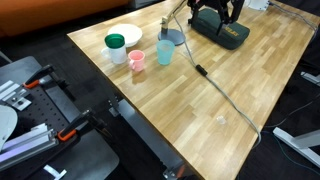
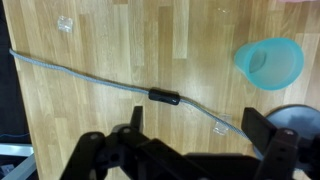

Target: Turn off the desk lamp switch

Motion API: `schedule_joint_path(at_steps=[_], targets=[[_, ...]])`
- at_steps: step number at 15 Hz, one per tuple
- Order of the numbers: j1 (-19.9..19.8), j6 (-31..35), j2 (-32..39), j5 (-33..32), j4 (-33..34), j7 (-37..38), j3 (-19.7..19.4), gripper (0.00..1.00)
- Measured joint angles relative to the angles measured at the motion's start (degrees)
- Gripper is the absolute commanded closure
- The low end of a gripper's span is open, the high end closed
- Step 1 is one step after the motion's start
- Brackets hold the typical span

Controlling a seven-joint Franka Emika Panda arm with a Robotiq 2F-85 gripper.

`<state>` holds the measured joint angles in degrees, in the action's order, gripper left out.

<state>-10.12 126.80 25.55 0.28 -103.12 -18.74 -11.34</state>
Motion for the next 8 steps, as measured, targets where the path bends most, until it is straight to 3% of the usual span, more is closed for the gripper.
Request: schedule_joint_path(at_steps=[8], targets=[[-0.6,-0.8,2.2,0.0,3.0,-0.2,0.6,0.0]])
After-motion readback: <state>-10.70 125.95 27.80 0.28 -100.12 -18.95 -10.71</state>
